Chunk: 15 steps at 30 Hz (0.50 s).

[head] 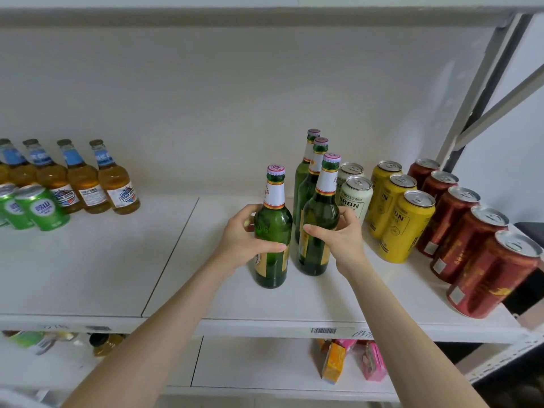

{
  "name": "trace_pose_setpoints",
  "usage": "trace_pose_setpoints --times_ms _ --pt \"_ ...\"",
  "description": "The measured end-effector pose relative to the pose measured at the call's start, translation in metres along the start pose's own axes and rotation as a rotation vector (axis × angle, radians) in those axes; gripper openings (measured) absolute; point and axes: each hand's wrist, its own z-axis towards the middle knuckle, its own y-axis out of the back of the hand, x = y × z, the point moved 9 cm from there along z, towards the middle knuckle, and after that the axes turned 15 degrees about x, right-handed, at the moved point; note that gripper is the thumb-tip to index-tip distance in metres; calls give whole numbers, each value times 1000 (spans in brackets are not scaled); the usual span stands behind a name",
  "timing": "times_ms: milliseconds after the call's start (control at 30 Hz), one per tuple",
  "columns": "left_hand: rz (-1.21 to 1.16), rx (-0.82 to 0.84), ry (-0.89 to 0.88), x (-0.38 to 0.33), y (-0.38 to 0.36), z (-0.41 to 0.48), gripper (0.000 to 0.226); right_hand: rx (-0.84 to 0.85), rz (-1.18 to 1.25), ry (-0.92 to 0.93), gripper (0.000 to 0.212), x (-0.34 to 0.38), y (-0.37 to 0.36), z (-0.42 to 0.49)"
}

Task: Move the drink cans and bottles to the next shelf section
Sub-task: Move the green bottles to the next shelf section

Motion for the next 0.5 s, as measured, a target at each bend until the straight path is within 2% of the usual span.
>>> trace_pose_setpoints --times_ms 267,500 --pt "31 25 -41 -1 1 -2 75 21 -61 39 61 2 -5 6" --pt "-3 43 -61 3 -2 -5 84 31 -43 55 58 3 -9 2"
